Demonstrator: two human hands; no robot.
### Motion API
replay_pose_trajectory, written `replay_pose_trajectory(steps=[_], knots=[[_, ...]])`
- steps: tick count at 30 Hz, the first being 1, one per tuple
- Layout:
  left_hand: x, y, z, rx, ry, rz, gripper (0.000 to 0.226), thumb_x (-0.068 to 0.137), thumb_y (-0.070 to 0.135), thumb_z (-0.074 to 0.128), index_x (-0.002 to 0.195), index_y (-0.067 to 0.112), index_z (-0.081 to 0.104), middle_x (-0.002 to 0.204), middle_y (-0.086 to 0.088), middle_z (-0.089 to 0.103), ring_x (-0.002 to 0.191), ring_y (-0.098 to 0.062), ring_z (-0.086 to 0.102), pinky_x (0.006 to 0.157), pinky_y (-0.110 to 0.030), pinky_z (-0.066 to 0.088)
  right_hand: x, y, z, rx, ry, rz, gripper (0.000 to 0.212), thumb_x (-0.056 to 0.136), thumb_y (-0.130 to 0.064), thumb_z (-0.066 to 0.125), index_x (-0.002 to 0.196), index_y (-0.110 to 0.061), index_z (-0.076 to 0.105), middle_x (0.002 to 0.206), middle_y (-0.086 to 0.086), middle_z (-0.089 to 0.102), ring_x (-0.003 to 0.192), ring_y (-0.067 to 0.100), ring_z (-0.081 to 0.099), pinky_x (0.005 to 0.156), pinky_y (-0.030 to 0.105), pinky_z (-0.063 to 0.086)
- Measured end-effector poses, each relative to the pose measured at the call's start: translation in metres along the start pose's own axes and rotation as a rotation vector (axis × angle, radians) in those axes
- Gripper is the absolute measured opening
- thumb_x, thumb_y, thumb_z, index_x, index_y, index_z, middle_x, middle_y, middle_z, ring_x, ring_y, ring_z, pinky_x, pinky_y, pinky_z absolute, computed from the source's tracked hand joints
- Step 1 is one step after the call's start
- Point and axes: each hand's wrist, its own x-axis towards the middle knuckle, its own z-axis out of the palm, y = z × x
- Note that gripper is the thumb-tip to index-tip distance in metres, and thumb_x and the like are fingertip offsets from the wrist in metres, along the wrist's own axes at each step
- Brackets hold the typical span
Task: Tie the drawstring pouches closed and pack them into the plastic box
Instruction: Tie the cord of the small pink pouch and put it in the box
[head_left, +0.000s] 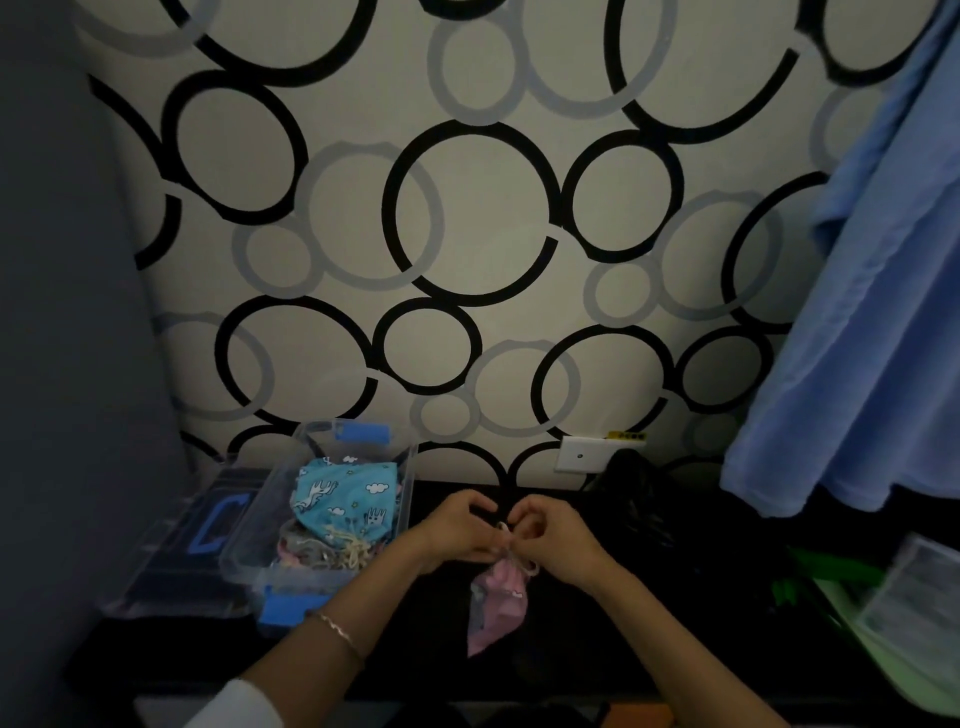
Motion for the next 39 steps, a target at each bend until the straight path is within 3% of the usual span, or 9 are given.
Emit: replay_pose_trajectory(steps=[7, 11, 14, 21, 24, 26, 30, 34, 39], knots=[[0.002, 0.016, -0.011, -0.048, -0.165, -0.214, 0.065, 0.079, 0.002, 0.075, 0.134, 0.011, 0.042, 0.095, -0.008, 0.068, 0.073, -0.01, 0.071, 0.071, -0.027, 0.061, -0.009, -0.009, -0.004, -0.395, -0.031, -0.262, 0.027, 0.088, -0.019, 0.066, 0.115, -0.02, 0.07, 0.087, -0.006, 0.068, 0.072, 0.0, 0.06, 0.064, 0.011, 0.048], [0.003, 0.021, -0.015, 0.016, -0.218, -0.261, 0.081, 0.08, 0.001, 0.074, 0.147, 0.011, 0.03, 0.104, -0.01, 0.066, 0.085, -0.014, 0.068, 0.069, -0.024, 0.059, -0.011, -0.013, -0.003, -0.506, -0.069, -0.332, 0.022, 0.088, -0.018, 0.063, 0.106, -0.017, 0.074, 0.096, -0.002, 0.071, 0.077, 0.001, 0.059, 0.063, 0.006, 0.041], [0.005, 0.021, -0.017, 0.064, -0.276, -0.254, 0.085, 0.081, 0.003, 0.073, 0.15, 0.013, 0.025, 0.105, -0.008, 0.065, 0.087, -0.012, 0.066, 0.071, -0.023, 0.058, -0.01, -0.017, -0.005, -0.533, -0.104, -0.331, 0.019, 0.087, -0.019, 0.064, 0.103, -0.016, 0.074, 0.095, -0.003, 0.068, 0.079, 0.005, 0.061, 0.068, 0.017, 0.049], [0.007, 0.022, -0.017, 0.219, -0.334, -0.181, 0.056, 0.085, 0.006, 0.067, 0.135, 0.018, 0.045, 0.098, -0.001, 0.063, 0.082, -0.007, 0.063, 0.089, -0.028, 0.056, -0.01, -0.022, -0.004, -0.542, -0.11, -0.352, 0.014, 0.086, -0.016, 0.064, 0.097, -0.016, 0.073, 0.083, -0.002, 0.067, 0.069, 0.006, 0.059, 0.059, 0.015, 0.043], [0.007, 0.027, -0.017, 0.27, -0.329, -0.227, 0.081, 0.084, 0.005, 0.068, 0.15, 0.017, 0.023, 0.105, -0.004, 0.063, 0.087, -0.011, 0.065, 0.076, -0.024, 0.058, -0.01, -0.023, -0.002, -0.583, -0.149, -0.34, 0.015, 0.087, -0.018, 0.064, 0.097, -0.015, 0.074, 0.082, -0.009, 0.06, 0.069, 0.004, 0.055, 0.061, 0.014, 0.04], [0.007, 0.03, -0.017, 0.281, -0.359, -0.251, 0.085, 0.084, 0.003, 0.067, 0.152, 0.019, 0.019, 0.105, -0.005, 0.063, 0.089, -0.012, 0.065, 0.074, -0.023, 0.057, -0.009, -0.023, -0.003, -0.569, -0.175, -0.307, 0.013, 0.087, -0.019, 0.064, 0.094, -0.015, 0.073, 0.082, -0.008, 0.06, 0.073, 0.007, 0.059, 0.062, 0.017, 0.045], [0.004, 0.032, -0.015, 0.348, -0.34, -0.206, 0.059, 0.086, 0.006, 0.067, 0.137, 0.014, 0.04, 0.094, -0.003, 0.064, 0.081, -0.009, 0.063, 0.081, -0.026, 0.058, -0.007, -0.017, -0.005, -0.529, -0.203, -0.266, 0.006, 0.086, -0.021, 0.064, 0.085, -0.018, 0.07, 0.078, -0.01, 0.057, 0.07, 0.005, 0.058, 0.058, 0.013, 0.039], [0.0, 0.033, -0.005, 0.519, -0.183, 0.023, 0.03, 0.084, 0.014, 0.07, 0.113, 0.014, 0.06, 0.087, -0.002, 0.068, 0.072, -0.005, 0.064, 0.063, -0.016, 0.055, -0.003, -0.01, -0.007, -0.351, -0.171, -0.157, 0.005, 0.086, -0.023, 0.065, 0.083, -0.019, 0.067, 0.08, -0.008, 0.06, 0.066, -0.001, 0.055, 0.056, 0.013, 0.043], [-0.004, 0.028, 0.003, 0.715, 0.043, 0.241, 0.018, 0.082, 0.019, 0.074, 0.097, 0.008, 0.074, 0.092, -0.006, 0.073, 0.076, -0.005, 0.063, 0.075, -0.022, 0.054, 0.0, -0.005, -0.009, 0.06, -0.224, 0.099, 0.021, 0.093, -0.02, 0.056, 0.075, -0.016, 0.068, 0.07, -0.007, 0.061, 0.067, 0.005, 0.056, 0.064, 0.019, 0.042]])
